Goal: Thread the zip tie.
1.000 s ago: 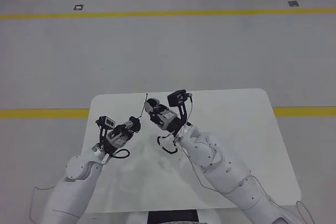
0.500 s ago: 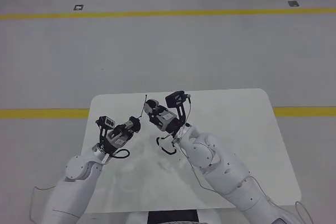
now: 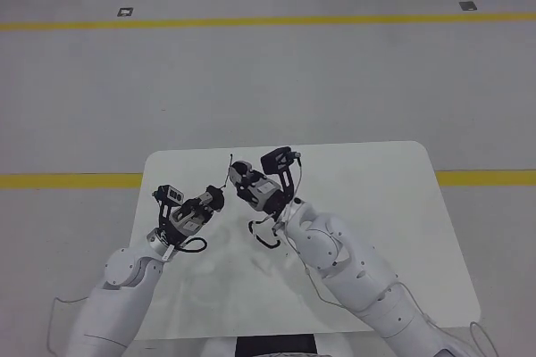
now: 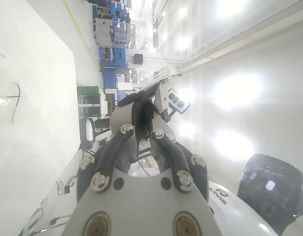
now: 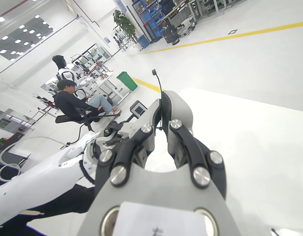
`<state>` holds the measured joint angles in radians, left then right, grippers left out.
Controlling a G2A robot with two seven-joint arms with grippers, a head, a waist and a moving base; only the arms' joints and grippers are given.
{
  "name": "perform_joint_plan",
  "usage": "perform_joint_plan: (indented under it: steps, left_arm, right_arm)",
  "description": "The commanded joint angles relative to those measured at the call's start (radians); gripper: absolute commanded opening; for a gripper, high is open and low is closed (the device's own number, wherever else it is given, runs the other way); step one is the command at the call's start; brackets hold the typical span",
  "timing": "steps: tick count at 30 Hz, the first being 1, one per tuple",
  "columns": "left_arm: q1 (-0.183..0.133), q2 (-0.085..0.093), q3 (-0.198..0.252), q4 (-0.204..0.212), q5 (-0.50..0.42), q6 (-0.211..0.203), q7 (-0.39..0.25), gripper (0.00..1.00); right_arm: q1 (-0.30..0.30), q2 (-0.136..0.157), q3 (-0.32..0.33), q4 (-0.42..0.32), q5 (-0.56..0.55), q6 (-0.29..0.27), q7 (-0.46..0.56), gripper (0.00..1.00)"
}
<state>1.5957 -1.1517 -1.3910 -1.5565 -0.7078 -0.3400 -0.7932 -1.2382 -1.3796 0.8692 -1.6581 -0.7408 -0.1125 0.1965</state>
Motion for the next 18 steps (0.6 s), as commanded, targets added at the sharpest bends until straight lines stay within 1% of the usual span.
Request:
perform_joint_plan:
  steps: [1,18]
  left_arm:
    - [0.000,0.000,0.000,0.000,0.000,0.000,0.000,0.00]
    - [0.000,0.000,0.000,0.000,0.000,0.000,0.000,0.00]
  right_arm:
    - [0.000,-0.001,-0.001,0.001,-0.006,0.000,0.005,0.00]
    - [-0.005,-0.004,0.001,0.008,-0.053,-0.007,0.034,0.00]
